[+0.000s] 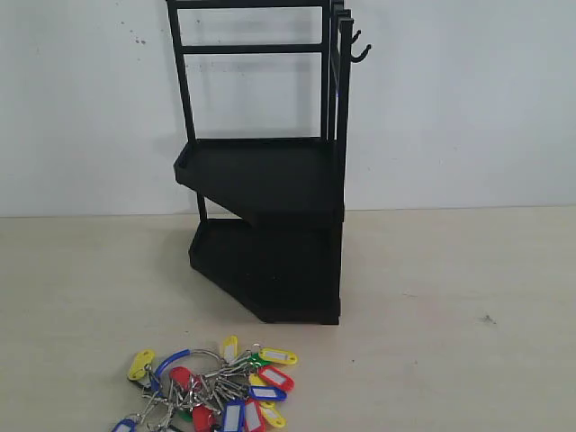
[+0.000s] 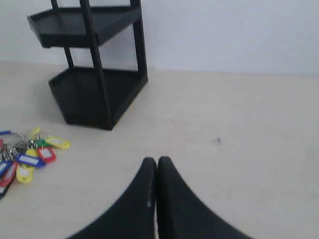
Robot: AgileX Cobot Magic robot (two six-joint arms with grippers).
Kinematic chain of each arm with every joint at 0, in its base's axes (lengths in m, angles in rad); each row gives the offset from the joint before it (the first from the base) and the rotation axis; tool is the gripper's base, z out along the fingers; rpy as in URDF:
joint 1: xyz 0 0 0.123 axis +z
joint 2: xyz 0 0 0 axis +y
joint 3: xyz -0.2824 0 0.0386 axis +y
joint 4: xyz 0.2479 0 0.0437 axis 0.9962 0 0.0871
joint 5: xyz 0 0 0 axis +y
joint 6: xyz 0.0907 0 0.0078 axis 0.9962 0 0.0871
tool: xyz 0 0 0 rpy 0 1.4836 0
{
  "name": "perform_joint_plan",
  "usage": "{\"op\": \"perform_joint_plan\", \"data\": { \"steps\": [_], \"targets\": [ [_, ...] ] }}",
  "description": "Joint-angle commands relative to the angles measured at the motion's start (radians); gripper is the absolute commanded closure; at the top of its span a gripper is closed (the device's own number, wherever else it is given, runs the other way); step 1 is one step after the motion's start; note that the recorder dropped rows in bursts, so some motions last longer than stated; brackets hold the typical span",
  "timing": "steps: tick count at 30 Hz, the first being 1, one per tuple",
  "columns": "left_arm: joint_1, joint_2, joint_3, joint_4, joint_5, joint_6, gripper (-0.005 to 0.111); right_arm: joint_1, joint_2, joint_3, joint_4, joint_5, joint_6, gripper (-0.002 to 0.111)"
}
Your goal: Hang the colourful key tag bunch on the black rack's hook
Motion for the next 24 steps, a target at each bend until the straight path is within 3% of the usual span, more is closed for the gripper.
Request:
{"op": "perform_joint_plan", "data": {
  "steps": [1, 7, 10, 15, 24],
  "targets": [
    [0.002, -0.002, 0.003, 0.005, -0.003, 0.003, 0.102, -0.002, -0.006, -0.001, -0.007, -0.248, -0.025, 0.109],
    [0.002, -0.002, 0.003, 0.005, -0.003, 0.003, 0.102, -0.002, -0.006, -0.001, -0.007, -0.590, -0.012, 0.109],
    [0.002, -0.002, 0.003, 0.005, -0.003, 0.003, 0.102, -0.002, -0.006, -0.001, 0.004, -0.795, 0.111, 0.109],
    [0.002, -0.002, 0.003, 0.005, -0.003, 0.003, 0.102, -0.002, 0.021, -0.259, 0.001, -0.368, 0.129, 0.109],
    [0.002, -0.002, 0.003, 0.005, -0.003, 0.003, 0.102, -0.002, 0.320, -0.674, 0.061, 0.400, 0.062, 0.109]
  ]
}}
